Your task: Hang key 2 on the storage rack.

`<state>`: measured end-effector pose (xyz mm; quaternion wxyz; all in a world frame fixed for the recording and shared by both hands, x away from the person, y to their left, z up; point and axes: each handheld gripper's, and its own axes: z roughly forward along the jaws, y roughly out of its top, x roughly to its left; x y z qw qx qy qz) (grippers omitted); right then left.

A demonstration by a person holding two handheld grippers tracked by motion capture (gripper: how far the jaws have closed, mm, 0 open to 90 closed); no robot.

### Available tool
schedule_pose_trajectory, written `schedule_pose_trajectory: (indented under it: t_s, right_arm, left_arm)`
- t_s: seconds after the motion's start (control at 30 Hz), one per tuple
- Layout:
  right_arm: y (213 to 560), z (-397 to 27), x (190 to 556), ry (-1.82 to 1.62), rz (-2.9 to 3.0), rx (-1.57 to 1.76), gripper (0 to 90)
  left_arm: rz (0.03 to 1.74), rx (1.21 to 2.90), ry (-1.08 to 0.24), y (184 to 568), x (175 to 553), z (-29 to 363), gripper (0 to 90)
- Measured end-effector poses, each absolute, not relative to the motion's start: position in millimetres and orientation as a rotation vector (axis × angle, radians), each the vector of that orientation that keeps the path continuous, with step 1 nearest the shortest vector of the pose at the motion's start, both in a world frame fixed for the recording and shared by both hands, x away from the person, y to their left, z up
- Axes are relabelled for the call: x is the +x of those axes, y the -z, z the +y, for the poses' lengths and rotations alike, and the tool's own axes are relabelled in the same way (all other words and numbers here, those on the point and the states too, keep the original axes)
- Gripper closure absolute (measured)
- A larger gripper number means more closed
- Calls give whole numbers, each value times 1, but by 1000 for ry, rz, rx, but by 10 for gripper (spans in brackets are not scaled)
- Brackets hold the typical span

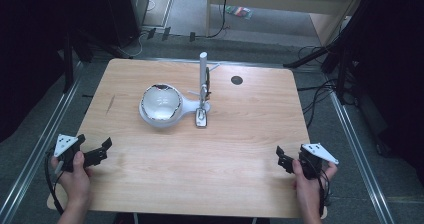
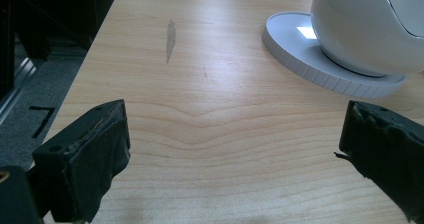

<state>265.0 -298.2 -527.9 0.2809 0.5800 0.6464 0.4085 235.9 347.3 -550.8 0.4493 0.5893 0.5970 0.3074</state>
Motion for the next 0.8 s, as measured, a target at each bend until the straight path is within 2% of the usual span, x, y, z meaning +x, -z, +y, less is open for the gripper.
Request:
schedule_pose_trajectory:
  t_s: [0.8]
  right_arm:
    - [541, -347, 220, -1065, 1702, 1596, 98]
  left_arm:
    - [1478, 1457, -761, 551, 236, 347, 1]
